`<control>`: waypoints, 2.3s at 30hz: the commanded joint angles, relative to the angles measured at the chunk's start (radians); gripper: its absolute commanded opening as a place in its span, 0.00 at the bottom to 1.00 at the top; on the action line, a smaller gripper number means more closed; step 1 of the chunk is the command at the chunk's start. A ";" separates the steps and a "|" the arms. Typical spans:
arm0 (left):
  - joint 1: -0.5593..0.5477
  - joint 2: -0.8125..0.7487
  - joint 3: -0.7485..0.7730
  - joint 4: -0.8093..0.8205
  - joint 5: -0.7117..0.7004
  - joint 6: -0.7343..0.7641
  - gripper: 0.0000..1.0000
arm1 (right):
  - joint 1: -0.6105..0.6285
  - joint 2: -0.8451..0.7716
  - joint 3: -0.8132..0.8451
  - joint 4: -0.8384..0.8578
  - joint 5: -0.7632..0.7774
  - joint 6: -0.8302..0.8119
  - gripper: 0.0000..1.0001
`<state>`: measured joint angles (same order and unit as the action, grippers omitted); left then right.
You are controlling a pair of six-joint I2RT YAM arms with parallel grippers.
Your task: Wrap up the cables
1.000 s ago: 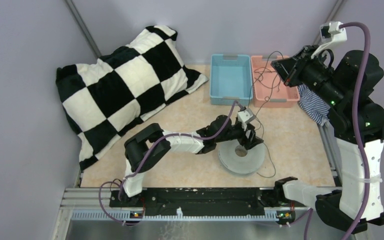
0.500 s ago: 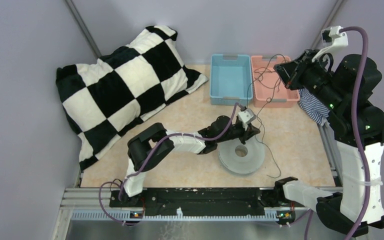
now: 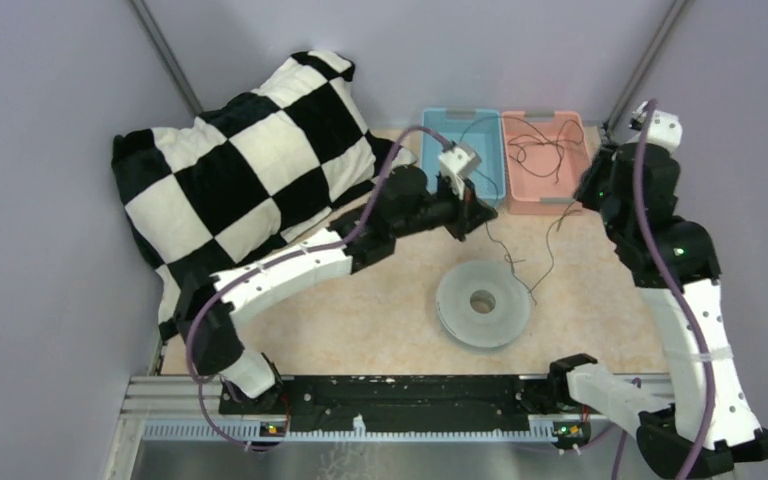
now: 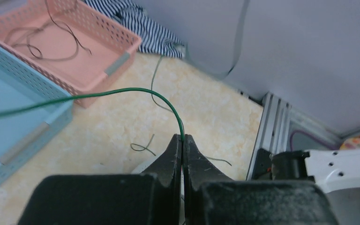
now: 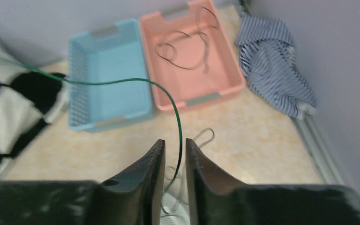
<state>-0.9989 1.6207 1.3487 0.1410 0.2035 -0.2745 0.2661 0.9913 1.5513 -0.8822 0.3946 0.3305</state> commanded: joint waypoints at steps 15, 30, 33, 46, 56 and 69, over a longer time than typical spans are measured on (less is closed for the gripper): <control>0.226 0.023 0.313 -0.290 0.258 -0.333 0.00 | -0.082 -0.093 -0.386 0.085 -0.637 -0.059 0.99; 0.232 0.029 0.354 -0.313 0.265 -0.356 0.00 | -0.082 -0.071 -0.642 0.210 -0.757 -0.109 0.86; 0.232 0.027 0.354 -0.325 0.265 -0.357 0.00 | -0.075 -0.063 -0.640 0.266 -0.764 -0.099 0.86; 0.232 0.014 0.370 -0.349 0.293 -0.366 0.00 | 0.074 0.009 -0.706 0.508 -0.576 -0.077 0.69; 0.235 0.031 0.380 -0.365 0.294 -0.342 0.00 | 0.074 0.037 -0.743 0.604 -0.652 -0.024 0.03; 0.295 0.380 0.684 -0.582 0.273 -0.194 0.83 | 0.071 -0.158 -0.693 0.445 -0.944 0.139 0.00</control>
<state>-0.7040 1.8881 1.8862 -0.2943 0.4587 -0.5228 0.3340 0.8940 0.8001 -0.4091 -0.4061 0.3794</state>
